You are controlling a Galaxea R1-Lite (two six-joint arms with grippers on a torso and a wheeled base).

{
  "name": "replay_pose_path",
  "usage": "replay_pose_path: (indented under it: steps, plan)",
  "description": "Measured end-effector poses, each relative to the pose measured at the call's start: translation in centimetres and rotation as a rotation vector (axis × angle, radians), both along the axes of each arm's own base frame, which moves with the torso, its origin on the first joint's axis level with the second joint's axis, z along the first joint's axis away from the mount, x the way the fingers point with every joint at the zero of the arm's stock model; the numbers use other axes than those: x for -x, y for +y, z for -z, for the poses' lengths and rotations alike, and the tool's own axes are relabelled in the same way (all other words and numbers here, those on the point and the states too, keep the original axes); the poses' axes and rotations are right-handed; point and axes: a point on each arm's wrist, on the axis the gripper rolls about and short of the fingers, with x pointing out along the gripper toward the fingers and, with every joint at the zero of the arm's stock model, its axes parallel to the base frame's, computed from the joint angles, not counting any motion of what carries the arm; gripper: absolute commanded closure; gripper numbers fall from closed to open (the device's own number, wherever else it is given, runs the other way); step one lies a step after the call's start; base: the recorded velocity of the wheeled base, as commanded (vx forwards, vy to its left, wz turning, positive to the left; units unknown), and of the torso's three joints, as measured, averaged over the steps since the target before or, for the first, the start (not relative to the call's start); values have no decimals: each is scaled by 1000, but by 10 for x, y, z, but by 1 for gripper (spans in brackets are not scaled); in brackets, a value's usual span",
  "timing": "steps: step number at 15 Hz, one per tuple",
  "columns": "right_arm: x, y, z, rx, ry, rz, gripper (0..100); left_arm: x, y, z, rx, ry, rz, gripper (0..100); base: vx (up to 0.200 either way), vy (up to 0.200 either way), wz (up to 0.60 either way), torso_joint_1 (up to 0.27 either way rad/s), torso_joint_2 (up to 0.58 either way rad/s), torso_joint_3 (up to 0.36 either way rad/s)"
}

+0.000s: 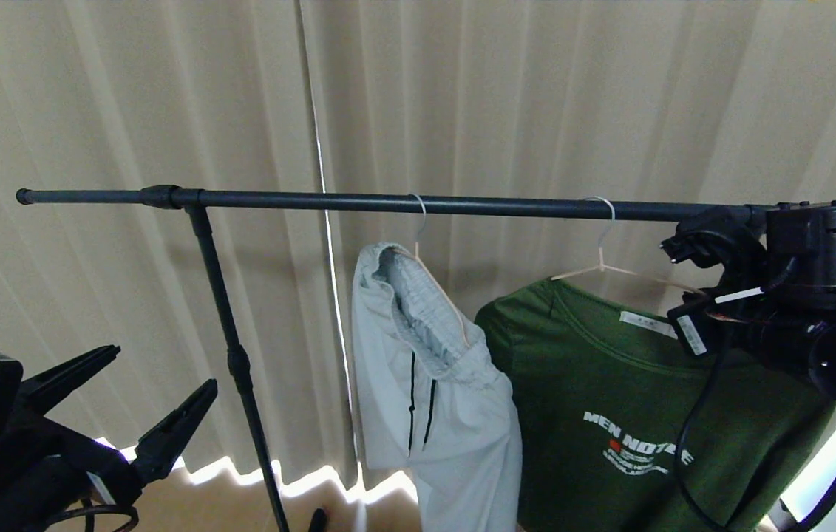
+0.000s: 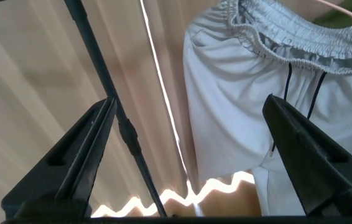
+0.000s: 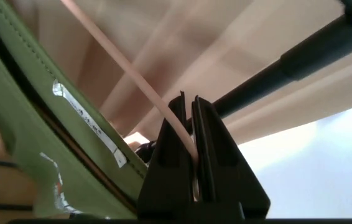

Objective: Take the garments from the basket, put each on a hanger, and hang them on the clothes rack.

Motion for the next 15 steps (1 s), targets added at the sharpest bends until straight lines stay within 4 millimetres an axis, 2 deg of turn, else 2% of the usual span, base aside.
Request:
replay_pose_path:
  steps: [4,10,13,15]
  plan:
    - [6,-1,4,-29,-27,-28,0,0,0,-1,-5,-5,0,0,0,0,0,0,0,0]
    - [14,1,3,-190,-205,-289,0,13,1,2,7,-16,33,0,0,0,0,0,0,0]
    - [30,-2,15,-232,-167,-417,0,17,7,3,11,-27,-1,0,0,0,0,0,0,0]
    - [34,-3,22,-237,-139,-436,0,19,10,2,9,-37,-22,0,0,0,0,0,0,0]
